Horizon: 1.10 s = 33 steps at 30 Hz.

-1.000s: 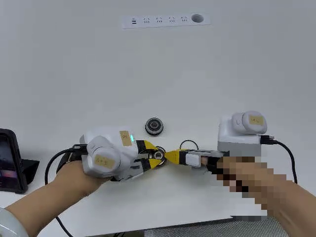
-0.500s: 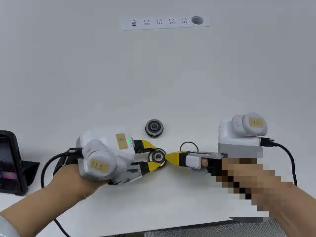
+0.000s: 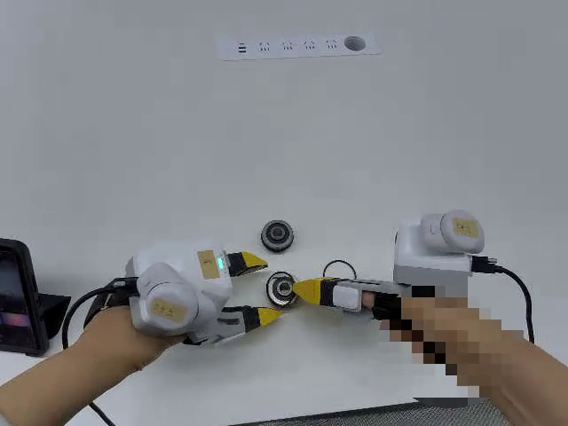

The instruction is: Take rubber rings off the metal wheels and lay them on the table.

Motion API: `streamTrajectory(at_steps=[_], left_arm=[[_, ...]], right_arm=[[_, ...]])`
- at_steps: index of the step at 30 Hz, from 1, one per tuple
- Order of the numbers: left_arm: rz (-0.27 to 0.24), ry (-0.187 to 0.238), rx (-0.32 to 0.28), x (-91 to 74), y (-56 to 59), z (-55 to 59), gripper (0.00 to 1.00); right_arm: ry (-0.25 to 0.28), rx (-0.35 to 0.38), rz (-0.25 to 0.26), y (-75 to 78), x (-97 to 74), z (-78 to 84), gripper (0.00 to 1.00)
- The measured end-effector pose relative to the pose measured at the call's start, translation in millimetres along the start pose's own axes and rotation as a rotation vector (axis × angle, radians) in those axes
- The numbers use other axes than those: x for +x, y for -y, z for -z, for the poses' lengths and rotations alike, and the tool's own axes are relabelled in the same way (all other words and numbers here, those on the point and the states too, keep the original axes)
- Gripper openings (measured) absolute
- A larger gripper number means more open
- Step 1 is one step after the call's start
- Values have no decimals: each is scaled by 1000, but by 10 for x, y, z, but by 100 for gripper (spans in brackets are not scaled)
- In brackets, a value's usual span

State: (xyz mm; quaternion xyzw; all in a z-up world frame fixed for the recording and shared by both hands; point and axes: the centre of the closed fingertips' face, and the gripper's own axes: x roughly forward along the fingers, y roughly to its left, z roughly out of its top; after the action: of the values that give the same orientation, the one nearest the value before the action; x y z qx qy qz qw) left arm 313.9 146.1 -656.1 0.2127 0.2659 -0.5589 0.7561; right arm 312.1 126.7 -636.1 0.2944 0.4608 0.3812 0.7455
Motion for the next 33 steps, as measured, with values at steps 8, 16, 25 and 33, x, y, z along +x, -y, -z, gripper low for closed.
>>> streamTrajectory(at_steps=[8, 16, 25, 33], left_arm=[[-20, -8, -20, -38, -42, 64, 44], [-34, -6, -40, -60, -73, 78, 48], [-37, -6, -52, -72, -70, 98, 47], [-37, -7, -59, -72, -77, 102, 46]], right_arm=[[25, 5, -8, -39, -88, -44, 2], [67, 25, 31, 125, -278, -114, 2], [108, 58, 99, 422, -494, -188, 2], [103, 73, 157, 626, -546, -162, 2]])
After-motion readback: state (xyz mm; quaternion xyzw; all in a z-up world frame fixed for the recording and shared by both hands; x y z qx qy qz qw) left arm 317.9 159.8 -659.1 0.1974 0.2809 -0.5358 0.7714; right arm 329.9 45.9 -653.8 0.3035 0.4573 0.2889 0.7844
